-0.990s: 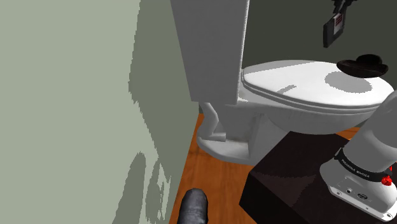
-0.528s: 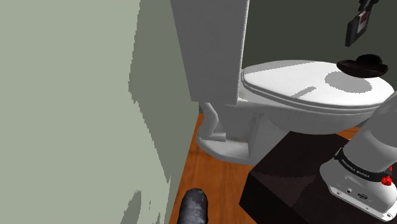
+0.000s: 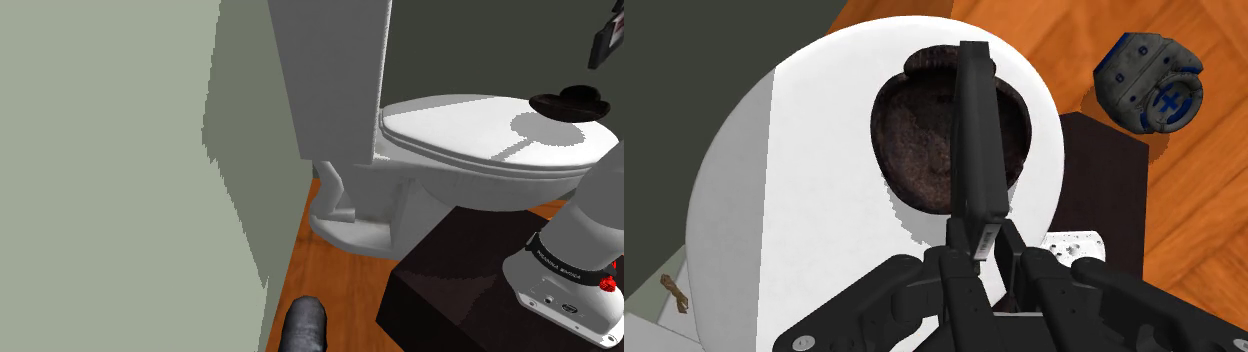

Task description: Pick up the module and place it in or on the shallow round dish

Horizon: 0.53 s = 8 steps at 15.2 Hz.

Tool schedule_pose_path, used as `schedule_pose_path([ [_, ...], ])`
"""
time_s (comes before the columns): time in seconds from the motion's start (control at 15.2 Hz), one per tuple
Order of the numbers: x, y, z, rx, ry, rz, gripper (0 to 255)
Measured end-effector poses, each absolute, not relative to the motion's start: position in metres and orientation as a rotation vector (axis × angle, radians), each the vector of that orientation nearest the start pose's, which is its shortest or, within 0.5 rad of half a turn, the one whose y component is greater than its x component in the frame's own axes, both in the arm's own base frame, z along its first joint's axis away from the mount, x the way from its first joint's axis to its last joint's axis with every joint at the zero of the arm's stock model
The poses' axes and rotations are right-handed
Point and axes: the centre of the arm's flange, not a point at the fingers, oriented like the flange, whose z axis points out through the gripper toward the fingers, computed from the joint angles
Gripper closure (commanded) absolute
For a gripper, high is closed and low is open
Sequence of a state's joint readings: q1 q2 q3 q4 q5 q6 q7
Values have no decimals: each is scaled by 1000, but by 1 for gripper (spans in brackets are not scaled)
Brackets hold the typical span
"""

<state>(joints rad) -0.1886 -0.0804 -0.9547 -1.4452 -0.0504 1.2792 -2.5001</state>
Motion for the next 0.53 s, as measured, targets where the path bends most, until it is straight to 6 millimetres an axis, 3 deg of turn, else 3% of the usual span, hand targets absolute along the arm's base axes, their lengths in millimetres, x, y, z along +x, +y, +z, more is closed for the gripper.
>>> schedule_pose_path([
  [0.53, 175, -478, 644, -2361, -1896, -70, 255],
])
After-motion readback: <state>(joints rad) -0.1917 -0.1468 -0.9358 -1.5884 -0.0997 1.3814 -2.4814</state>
